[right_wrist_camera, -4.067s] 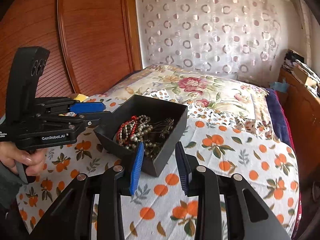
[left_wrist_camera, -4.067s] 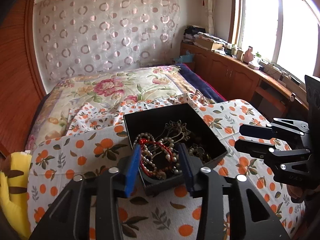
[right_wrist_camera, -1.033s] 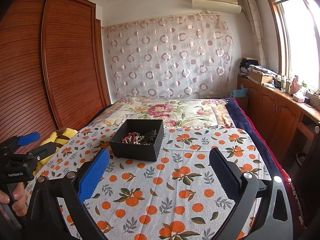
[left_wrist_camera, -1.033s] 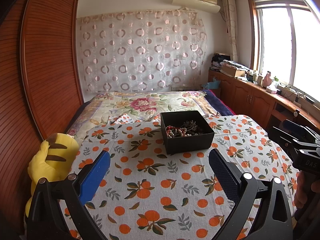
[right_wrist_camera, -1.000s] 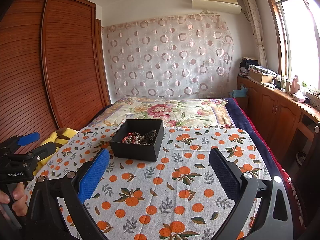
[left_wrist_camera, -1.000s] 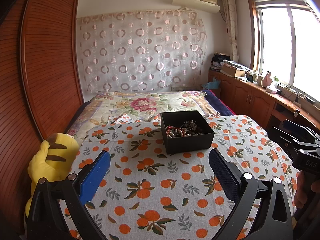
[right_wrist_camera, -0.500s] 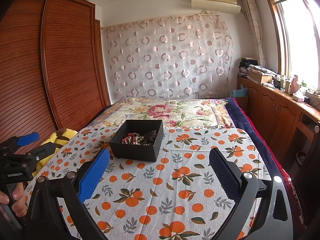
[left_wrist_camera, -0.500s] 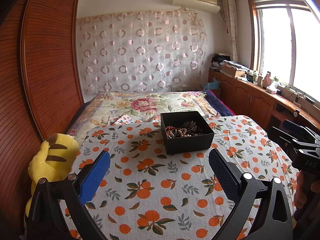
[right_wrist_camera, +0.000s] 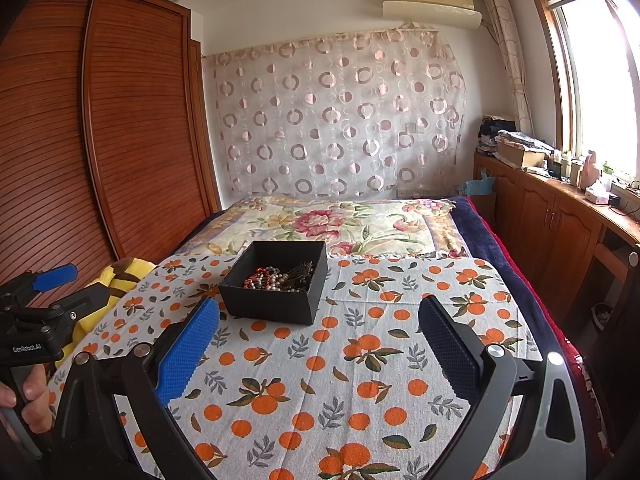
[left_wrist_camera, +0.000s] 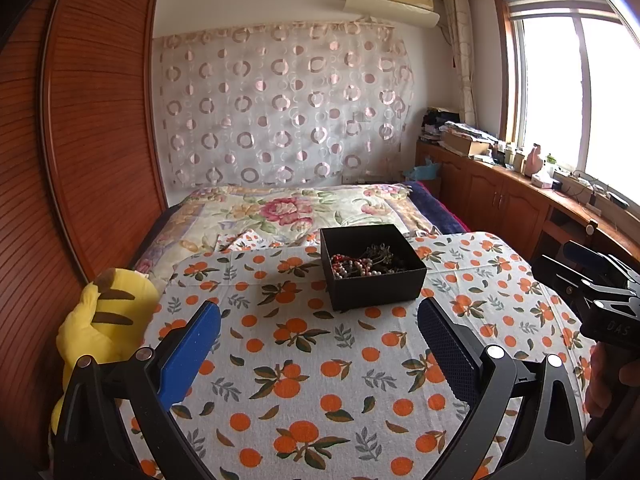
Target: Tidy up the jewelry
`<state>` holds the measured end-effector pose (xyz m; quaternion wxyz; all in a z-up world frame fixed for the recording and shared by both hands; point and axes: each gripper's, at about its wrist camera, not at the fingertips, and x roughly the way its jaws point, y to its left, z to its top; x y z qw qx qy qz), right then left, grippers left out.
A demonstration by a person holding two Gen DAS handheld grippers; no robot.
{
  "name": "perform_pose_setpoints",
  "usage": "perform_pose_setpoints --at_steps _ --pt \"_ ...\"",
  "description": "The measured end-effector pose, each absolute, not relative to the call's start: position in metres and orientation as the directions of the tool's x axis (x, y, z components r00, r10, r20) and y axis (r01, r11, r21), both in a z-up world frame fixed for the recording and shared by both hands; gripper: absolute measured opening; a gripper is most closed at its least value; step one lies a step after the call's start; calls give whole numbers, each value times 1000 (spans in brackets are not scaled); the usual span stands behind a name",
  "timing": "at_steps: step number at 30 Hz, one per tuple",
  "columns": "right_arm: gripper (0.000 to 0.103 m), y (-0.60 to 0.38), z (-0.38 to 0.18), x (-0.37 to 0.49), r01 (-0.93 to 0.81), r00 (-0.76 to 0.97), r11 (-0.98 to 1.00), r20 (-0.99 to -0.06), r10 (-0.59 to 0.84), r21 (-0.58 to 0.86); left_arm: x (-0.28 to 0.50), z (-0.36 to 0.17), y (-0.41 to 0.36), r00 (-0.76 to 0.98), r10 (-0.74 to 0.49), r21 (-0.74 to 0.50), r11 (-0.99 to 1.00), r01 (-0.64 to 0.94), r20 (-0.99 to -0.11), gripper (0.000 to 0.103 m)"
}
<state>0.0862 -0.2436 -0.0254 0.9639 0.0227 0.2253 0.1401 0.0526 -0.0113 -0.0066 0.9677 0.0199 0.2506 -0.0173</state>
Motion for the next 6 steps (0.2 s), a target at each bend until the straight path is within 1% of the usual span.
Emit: perform_pose_setpoints --at_steps 6 --pt "101 -244 -26 86 -259 860 960 -428 279 107 53 -7 -11 874 -25 29 999 45 -485 95"
